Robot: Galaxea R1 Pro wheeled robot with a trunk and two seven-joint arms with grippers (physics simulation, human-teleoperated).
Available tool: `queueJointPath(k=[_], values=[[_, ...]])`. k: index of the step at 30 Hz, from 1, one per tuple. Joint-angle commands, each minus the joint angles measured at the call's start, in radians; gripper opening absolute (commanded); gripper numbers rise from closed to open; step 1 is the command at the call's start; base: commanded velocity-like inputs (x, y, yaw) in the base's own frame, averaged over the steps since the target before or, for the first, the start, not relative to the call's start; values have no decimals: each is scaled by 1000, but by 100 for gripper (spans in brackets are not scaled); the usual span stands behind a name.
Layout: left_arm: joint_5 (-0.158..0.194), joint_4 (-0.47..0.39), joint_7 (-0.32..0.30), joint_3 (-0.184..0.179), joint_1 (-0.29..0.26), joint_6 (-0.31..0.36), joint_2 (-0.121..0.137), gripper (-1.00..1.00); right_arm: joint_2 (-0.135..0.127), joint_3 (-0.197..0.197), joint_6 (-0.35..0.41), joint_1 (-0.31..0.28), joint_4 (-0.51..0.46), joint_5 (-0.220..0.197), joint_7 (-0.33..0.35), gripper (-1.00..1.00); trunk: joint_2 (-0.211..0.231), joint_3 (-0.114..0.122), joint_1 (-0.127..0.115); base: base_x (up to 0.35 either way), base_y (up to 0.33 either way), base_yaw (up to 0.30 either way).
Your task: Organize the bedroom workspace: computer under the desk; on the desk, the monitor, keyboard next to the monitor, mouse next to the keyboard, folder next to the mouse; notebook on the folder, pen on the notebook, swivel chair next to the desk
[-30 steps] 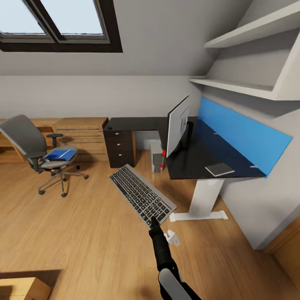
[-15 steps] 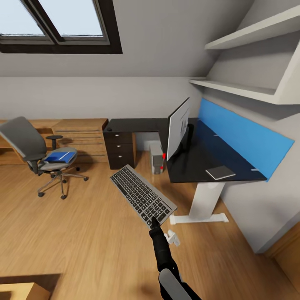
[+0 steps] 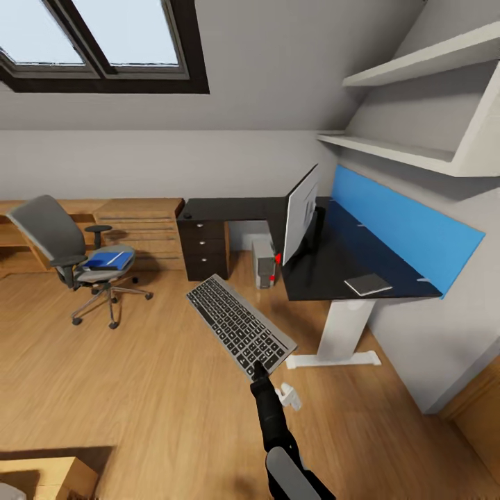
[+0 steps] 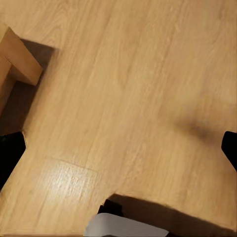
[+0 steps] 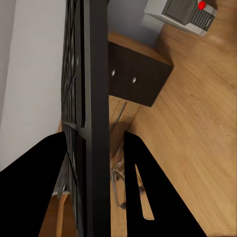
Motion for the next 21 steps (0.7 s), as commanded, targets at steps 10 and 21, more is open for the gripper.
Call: queueJointPath(k=[10,21], values=[[10,-2,3,19,0,5,-1,100,0,5,-14,-1,2,-9,6,-100,69,45,-39,-302,158,0],[9,-3,2,33,0,2,-3,100,0,9,-63,-1,4,-10,6,-100,90,71,-50,-65,35,0]])
